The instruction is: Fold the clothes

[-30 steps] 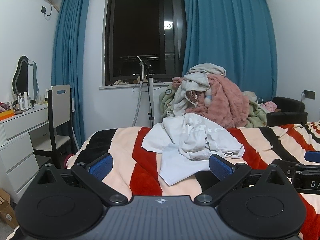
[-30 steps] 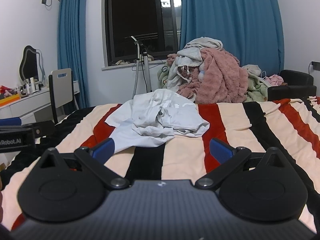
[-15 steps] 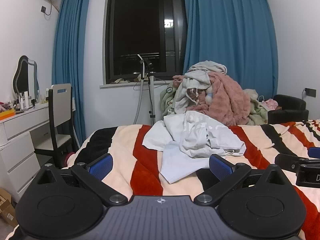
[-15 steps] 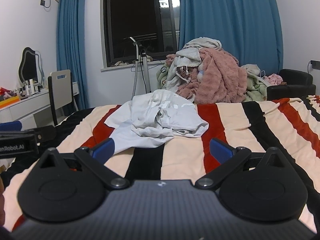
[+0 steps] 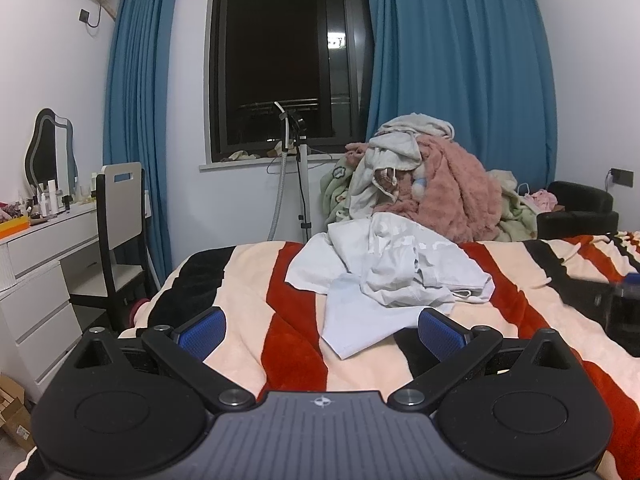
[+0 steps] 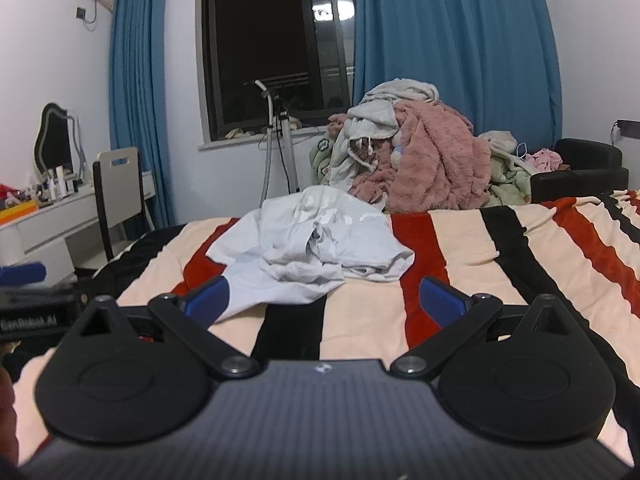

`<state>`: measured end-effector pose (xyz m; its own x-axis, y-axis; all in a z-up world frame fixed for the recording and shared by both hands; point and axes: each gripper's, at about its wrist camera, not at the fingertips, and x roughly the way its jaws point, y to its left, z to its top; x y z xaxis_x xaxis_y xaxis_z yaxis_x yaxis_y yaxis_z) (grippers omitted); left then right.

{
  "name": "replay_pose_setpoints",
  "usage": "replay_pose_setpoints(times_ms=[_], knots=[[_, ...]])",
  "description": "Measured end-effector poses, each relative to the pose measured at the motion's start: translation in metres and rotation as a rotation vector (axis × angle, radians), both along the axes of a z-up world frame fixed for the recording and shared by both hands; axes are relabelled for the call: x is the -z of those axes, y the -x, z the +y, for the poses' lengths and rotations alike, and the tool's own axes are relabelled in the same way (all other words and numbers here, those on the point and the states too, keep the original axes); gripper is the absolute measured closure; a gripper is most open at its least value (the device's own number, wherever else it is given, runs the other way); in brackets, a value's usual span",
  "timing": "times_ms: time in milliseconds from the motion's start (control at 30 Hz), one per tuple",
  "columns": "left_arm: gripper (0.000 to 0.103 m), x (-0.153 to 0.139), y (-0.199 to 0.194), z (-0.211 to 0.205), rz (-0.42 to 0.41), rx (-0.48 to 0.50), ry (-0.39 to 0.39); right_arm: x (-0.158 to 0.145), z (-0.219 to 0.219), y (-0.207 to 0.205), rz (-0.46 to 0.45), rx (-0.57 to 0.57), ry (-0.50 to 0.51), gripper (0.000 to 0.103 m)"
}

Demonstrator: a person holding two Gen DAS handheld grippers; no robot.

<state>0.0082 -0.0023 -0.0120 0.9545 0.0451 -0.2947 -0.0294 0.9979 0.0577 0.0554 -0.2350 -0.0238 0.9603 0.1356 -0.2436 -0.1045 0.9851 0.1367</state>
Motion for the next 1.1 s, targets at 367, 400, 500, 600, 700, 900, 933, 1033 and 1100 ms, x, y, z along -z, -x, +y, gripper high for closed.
replay_pose_setpoints(times_ms=[367, 400, 500, 600, 700, 900, 933, 1033, 1100], knots=[[0.000, 0.011, -0.007, -0.003, 0.006, 0.053, 0.039, -0.072, -0.007, -0.012, -0.144, 0.134, -0.061, 0.000], [0.000, 0.012, -0.008, -0.004, 0.008, 0.056, 0.038, -0.082, -0.008, -0.014, -0.164, 0.146, -0.063, 0.000], [0.000, 0.016, -0.014, -0.006, 0.019, 0.065, 0.039, -0.102, -0.018, -0.018, -0.245, 0.181, -0.088, 0.000], [0.000, 0.020, -0.023, -0.008, 0.030, 0.082, 0.048, -0.103, -0.037, -0.019, -0.307, 0.172, -0.147, 0.000], [0.000, 0.028, -0.040, -0.019, 0.056, 0.120, 0.024, -0.091, -0.054, -0.022, -0.282, 0.162, -0.166, 0.000], [0.000, 0.058, -0.089, -0.057, 0.126, 0.242, -0.111, -0.057, -0.071, -0.028, -0.225, 0.120, -0.102, 0.000], [0.000, 0.064, -0.098, -0.064, 0.135, 0.255, -0.131, -0.051, -0.074, -0.028, -0.224, 0.119, -0.105, 0.000], [0.000, 0.083, -0.132, -0.079, 0.149, 0.266, -0.183, -0.030, -0.083, -0.030, -0.216, 0.151, -0.107, 0.000], [0.000, 0.093, -0.156, -0.086, 0.157, 0.266, -0.195, -0.019, -0.093, -0.035, -0.199, 0.178, -0.115, 0.000]])
